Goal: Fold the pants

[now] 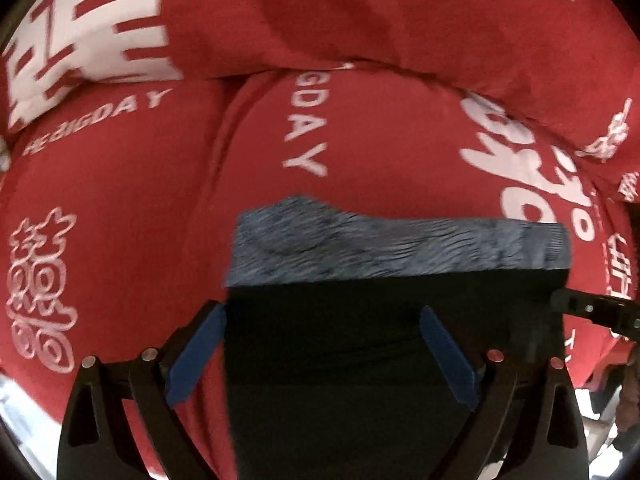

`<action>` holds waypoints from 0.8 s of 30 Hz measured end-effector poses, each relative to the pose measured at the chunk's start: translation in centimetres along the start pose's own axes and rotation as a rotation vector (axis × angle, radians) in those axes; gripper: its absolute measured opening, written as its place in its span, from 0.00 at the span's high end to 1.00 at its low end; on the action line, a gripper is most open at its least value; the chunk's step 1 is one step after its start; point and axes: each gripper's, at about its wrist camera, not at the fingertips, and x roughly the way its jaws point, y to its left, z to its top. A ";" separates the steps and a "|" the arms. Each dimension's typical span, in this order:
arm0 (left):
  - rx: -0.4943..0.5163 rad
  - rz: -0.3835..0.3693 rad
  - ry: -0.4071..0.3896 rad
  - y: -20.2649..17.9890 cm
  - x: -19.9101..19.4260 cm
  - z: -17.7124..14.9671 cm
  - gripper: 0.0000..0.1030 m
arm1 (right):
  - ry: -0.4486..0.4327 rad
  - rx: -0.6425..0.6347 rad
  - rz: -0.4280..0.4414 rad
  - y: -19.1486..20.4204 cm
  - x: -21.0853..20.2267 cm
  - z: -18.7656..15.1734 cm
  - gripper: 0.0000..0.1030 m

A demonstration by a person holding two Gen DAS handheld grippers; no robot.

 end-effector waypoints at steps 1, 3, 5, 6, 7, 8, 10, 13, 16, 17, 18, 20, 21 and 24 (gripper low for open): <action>-0.011 0.015 0.004 0.3 -0.4 -0.2 0.05 | 0.003 0.011 -0.011 -0.1 -0.3 -0.2 0.97; -0.015 0.069 0.006 0.4 -1.2 -0.9 0.05 | 0.009 0.026 -0.028 -0.2 -0.9 -0.5 0.93; -0.009 0.099 0.006 -0.1 -1.9 -1.6 0.05 | 0.021 0.028 -0.053 -0.2 -1.6 -0.9 0.92; -0.008 0.114 0.009 -0.4 -2.4 -2.1 0.05 | 0.031 0.025 -0.061 -0.2 -1.9 -1.3 0.91; -0.005 0.124 0.013 -0.8 -2.8 -2.5 0.05 | 0.040 0.022 -0.066 -0.2 -2.2 -1.6 0.89; -0.003 0.131 0.018 -1.2 -3.1 -2.8 0.05 | 0.052 0.018 -0.076 -0.2 -2.4 -2.0 0.86; 0.003 0.140 0.037 -2.0 -3.6 -3.5 0.05 | 0.075 0.006 -0.099 -0.1 -2.8 -3.0 0.69; 0.005 0.157 0.048 -2.9 -4.5 -4.6 0.03 | 0.086 -0.009 -0.110 0.4 -2.9 -4.2 0.50; 0.003 0.154 0.064 -3.6 -4.9 -5.3 0.01 | 0.101 -0.012 -0.120 0.9 -2.9 -5.1 0.49; 0.008 0.157 0.079 -3.8 -5.0 -5.6 0.01 | 0.101 -0.010 -0.125 1.2 -2.9 -5.4 0.48; 0.014 0.160 0.087 -4.0 -4.9 -5.8 0.01 | 0.098 -0.009 -0.123 1.5 -3.0 -5.7 0.44; 0.036 0.167 0.093 -4.4 -5.1 -6.2 0.01 | 0.090 -0.011 -0.119 2.2 -3.1 -6.1 0.39; 0.047 0.172 0.090 -4.6 -5.3 -6.4 0.01 | 0.086 -0.012 -0.122 2.5 -3.2 -6.3 0.36; 0.059 0.162 0.087 -4.8 -5.9 -7.1 0.01 | 0.065 -0.021 -0.148 3.6 -3.4 -6.8 0.32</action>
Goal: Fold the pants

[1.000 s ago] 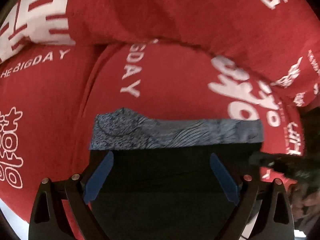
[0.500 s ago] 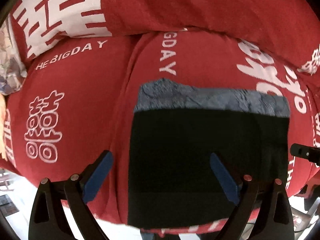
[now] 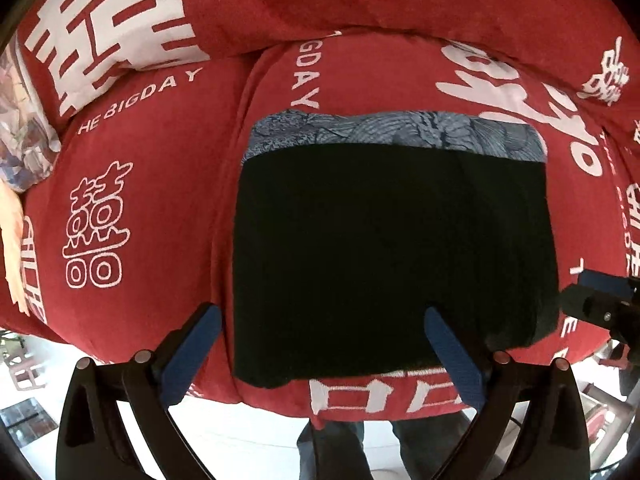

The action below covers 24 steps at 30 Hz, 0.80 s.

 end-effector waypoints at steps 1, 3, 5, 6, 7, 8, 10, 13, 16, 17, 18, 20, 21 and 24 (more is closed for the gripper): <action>0.003 0.000 0.003 0.0 -0.1 -0.3 0.01 | -0.007 -0.001 -0.006 0.4 -0.1 -0.2 0.30; 0.017 0.011 0.004 0.1 -0.4 -0.8 0.01 | -0.031 0.002 -0.018 1.1 -0.5 -0.7 0.23; 0.030 0.022 -0.005 0.3 -0.9 -1.5 0.01 | -0.054 -0.005 -0.040 1.9 -1.0 -1.3 0.21; 0.032 0.021 -0.006 0.4 -1.2 -1.8 0.01 | -0.062 -0.014 -0.063 2.4 -1.2 -1.7 0.19; 0.029 0.018 -0.007 0.7 -1.5 -2.2 0.01 | -0.071 -0.022 -0.084 2.8 -1.4 -2.0 0.15; 0.025 0.013 -0.008 0.9 -1.8 -2.4 0.01 | -0.085 -0.026 -0.101 3.2 -1.7 -2.5 0.12; 0.021 0.005 -0.016 1.3 -2.5 -3.0 0.01 | -0.107 -0.026 -0.122 3.9 -2.3 -3.3 0.00; 0.024 0.006 -0.030 1.9 -3.6 -3.7 0.01 | -0.128 -0.015 -0.145 4.7 -2.9 -4.3 0.00; 0.020 -0.014 -0.033 2.5 -4.4 -4.3 0.01 | -0.119 0.012 -0.150 5.2 -3.3 -5.0 0.00; 0.018 -0.016 -0.034 2.6 -4.7 -4.5 0.01 | -0.114 0.020 -0.149 5.4 -3.4 -5.2 0.00; 0.016 -0.018 -0.036 2.8 -5.0 -4.7 0.01 | -0.113 0.026 -0.152 5.6 -3.7 -5.5 0.00; 0.010 -0.018 -0.041 3.1 -5.7 -5.0 0.01 | -0.118 0.031 -0.173 6.1 -4.2 -5.9 0.00; 0.007 -0.019 -0.045 3.3 -6.1 -5.1 0.01 | -0.122 0.032 -0.183 6.3 -4.5 -6.2 0.00; 0.003 -0.020 -0.066 3.7 -7.4 -5.3 0.01 | -0.135 0.038 -0.209 6.9 -5.2 -6.6 0.00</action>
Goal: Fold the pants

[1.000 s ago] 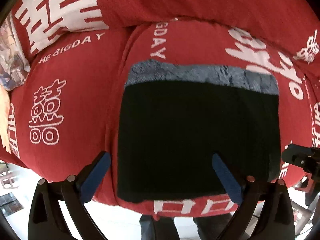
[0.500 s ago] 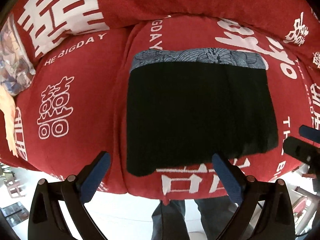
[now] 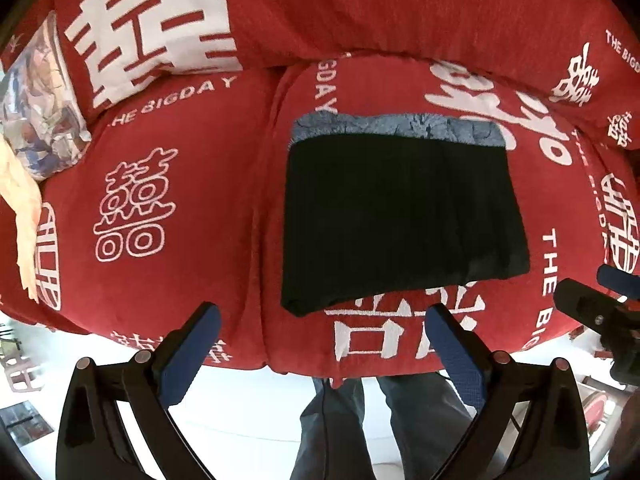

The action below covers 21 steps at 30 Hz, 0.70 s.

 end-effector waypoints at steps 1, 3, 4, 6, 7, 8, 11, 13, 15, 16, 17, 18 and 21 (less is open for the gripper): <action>0.002 0.001 -0.009 0.1 -0.5 0.0 0.01 | -0.005 0.000 -0.010 0.2 -0.3 -0.1 0.00; 0.005 0.002 -0.027 0.2 -1.3 0.2 0.01 | -0.017 -0.006 -0.027 0.5 -0.9 -0.2 0.00; 0.005 0.004 -0.035 0.2 -1.6 0.3 0.01 | -0.023 -0.012 -0.039 0.7 -1.1 -0.3 0.00; 0.012 0.013 -0.055 0.1 -2.3 0.5 0.01 | -0.037 -0.027 -0.069 1.2 -1.6 -0.3 0.00; 0.020 0.021 -0.064 0.0 -2.6 0.6 0.01 | -0.044 -0.034 -0.080 1.5 -1.8 -0.3 0.00; 0.026 0.029 -0.069 -0.1 -2.7 0.6 0.01 | -0.050 -0.043 -0.091 1.8 -2.0 -0.4 0.00; 0.036 0.040 -0.075 -0.1 -3.0 0.6 0.01 | -0.059 -0.050 -0.109 2.3 -2.1 -0.3 0.00; 0.035 0.037 -0.069 0.0 -3.0 0.6 0.01 | -0.063 -0.051 -0.123 2.6 -2.2 -0.4 0.00; 0.033 0.036 -0.066 0.1 -3.0 0.6 0.01 | -0.064 -0.054 -0.130 2.8 -2.2 -0.3 0.00; 0.030 0.034 -0.064 0.1 -3.0 0.6 0.01 | -0.064 -0.055 -0.134 2.9 -2.2 -0.3 0.00; 0.029 0.032 -0.062 0.2 -2.9 0.6 0.01 | -0.064 -0.056 -0.139 3.0 -2.3 -0.3 0.00; 0.027 0.032 -0.061 0.2 -2.9 0.6 0.01 | -0.064 -0.056 -0.142 3.0 -2.2 -0.3 0.00; 0.026 0.034 -0.056 0.3 -2.8 0.8 0.01 | -0.062 -0.058 -0.150 3.2 -2.2 -0.2 0.00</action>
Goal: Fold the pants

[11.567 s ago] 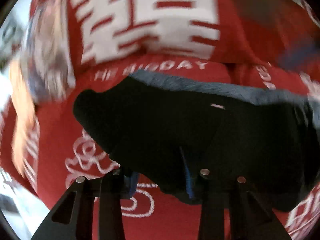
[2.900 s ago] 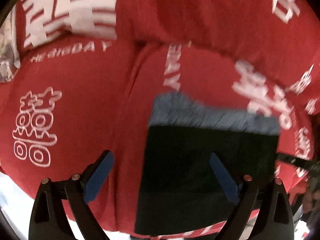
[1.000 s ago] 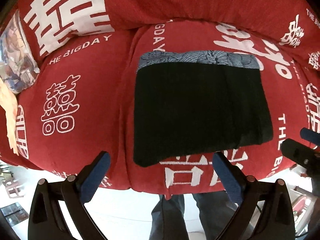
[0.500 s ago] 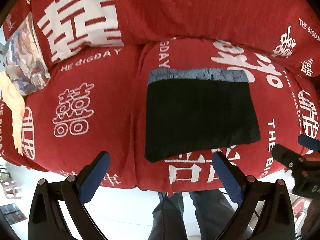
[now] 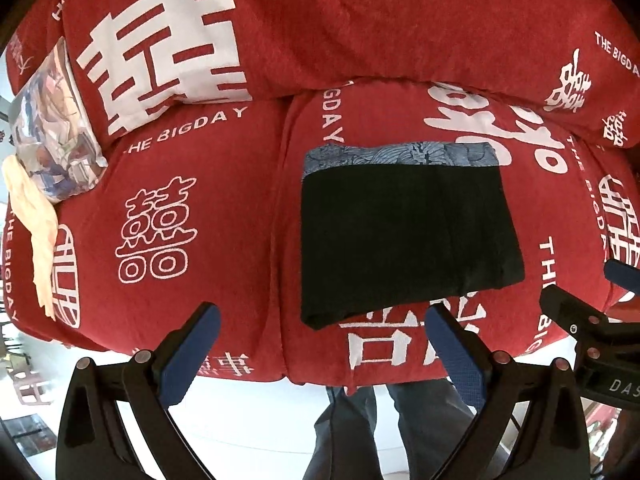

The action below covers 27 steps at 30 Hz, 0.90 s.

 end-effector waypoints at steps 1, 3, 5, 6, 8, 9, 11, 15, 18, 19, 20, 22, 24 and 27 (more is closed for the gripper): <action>0.000 -0.001 0.001 0.0 0.0 0.0 0.01 | 0.001 -0.001 -0.002 0.0 0.0 0.0 0.00; 0.000 -0.002 0.002 0.0 0.0 0.0 0.01 | 0.002 -0.004 -0.005 0.1 0.0 0.2 0.00; 0.001 -0.004 0.002 0.0 0.0 0.0 0.01 | 0.002 -0.005 -0.007 0.1 -0.1 0.2 0.00; 0.001 -0.004 0.002 0.0 0.0 0.0 0.01 | 0.002 -0.006 -0.008 0.1 -0.1 0.2 0.00; 0.000 -0.005 0.003 0.0 0.0 0.0 0.01 | 0.001 -0.007 -0.008 0.2 -0.2 0.2 0.00; -0.001 -0.006 0.004 0.0 0.0 0.0 0.01 | 0.002 -0.006 -0.008 0.2 -0.1 0.2 0.00; -0.003 -0.005 0.006 0.0 0.1 -0.1 0.01 | 0.003 -0.008 -0.009 0.1 -0.1 0.3 0.00; -0.002 -0.004 0.007 -0.1 0.1 -0.1 0.01 | 0.005 -0.012 -0.010 0.0 -0.1 0.5 0.00; 0.002 -0.001 0.007 -0.3 0.1 -0.1 0.01 | 0.004 -0.007 -0.009 -0.2 0.0 0.5 0.00; 0.005 0.000 0.008 -0.4 0.2 -0.1 0.01 | 0.003 -0.007 -0.008 -0.2 0.0 0.5 0.00; 0.008 0.001 0.009 -0.5 0.2 -0.1 0.01 | 0.003 -0.006 -0.009 -0.3 0.0 0.5 0.00; 0.011 0.003 0.010 -0.6 0.2 -0.1 0.01 | 0.003 -0.006 -0.009 -0.3 0.0 0.5 0.00; 0.013 0.004 0.011 -0.7 0.2 -0.1 0.01 | 0.002 -0.006 -0.008 -0.3 0.0 0.5 0.00; 0.011 0.004 0.011 -0.8 0.2 -0.1 0.01 | 0.004 -0.006 -0.009 -0.3 0.0 0.4 0.00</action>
